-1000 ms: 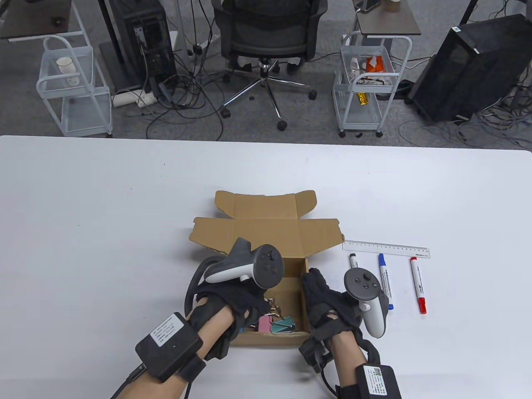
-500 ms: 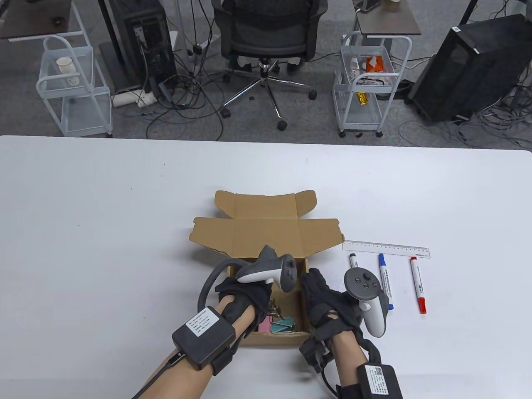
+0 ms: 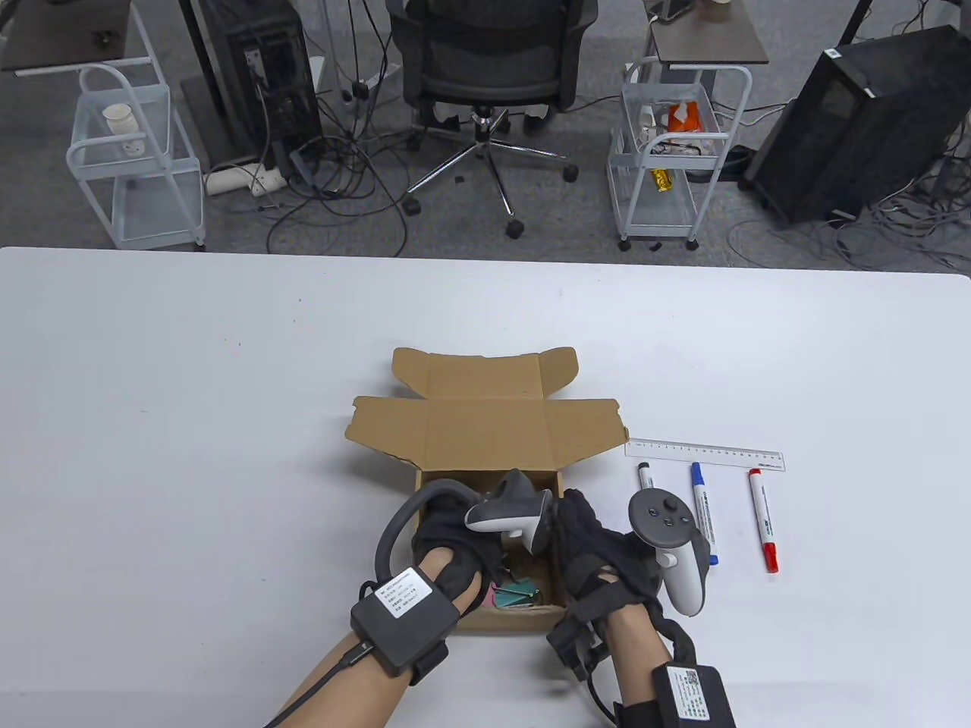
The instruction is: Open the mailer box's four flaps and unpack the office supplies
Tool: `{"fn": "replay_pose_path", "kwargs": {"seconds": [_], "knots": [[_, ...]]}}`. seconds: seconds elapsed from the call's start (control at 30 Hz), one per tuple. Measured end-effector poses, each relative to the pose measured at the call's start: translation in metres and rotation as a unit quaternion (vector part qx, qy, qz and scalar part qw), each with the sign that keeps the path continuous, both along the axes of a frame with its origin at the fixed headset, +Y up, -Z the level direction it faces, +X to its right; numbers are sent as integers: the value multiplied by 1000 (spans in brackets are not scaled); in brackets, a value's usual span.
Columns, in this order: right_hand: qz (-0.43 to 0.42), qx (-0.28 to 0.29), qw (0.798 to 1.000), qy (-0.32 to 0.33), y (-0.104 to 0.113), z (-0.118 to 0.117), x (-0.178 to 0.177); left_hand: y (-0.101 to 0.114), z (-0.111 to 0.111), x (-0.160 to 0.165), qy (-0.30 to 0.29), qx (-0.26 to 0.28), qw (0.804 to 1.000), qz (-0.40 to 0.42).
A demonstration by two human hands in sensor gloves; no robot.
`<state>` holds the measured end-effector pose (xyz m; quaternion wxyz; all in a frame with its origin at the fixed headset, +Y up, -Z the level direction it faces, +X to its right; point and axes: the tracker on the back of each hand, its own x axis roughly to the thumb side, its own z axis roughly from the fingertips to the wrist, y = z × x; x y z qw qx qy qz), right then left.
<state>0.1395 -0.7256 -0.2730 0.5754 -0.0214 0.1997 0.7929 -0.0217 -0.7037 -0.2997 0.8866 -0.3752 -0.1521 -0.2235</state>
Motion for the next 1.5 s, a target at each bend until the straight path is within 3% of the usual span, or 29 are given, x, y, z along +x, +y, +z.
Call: {"fn": "replay_pose_path", "kwargs": {"seconds": [0.23, 0.4, 0.7, 0.87, 1.0, 1.17, 1.33, 1.5], "knots": [[2, 0, 1000, 1, 0, 0, 0, 3, 4, -1, -18, 16, 999, 25], [3, 0, 1000, 0, 0, 0, 0, 16, 9, -7, -28, 30, 995, 97], [7, 1, 1000, 1, 0, 0, 0, 74, 14, -32, -23, 27, 966, 257], [7, 1, 1000, 0, 0, 0, 0, 114, 2, -75, 25, 35, 932, 361], [5, 1, 1000, -1, 0, 0, 0, 132, -14, -124, 69, 95, 920, 374], [12, 3, 1000, -3, 0, 0, 0, 126, -45, -197, 158, 154, 899, 379], [19, 5, 1000, -7, 1, 1, 0, 101, -73, -251, 247, 148, 868, 405], [25, 5, 1000, -8, 1, 1, 0, 65, -101, -283, 313, 129, 846, 412]]}}
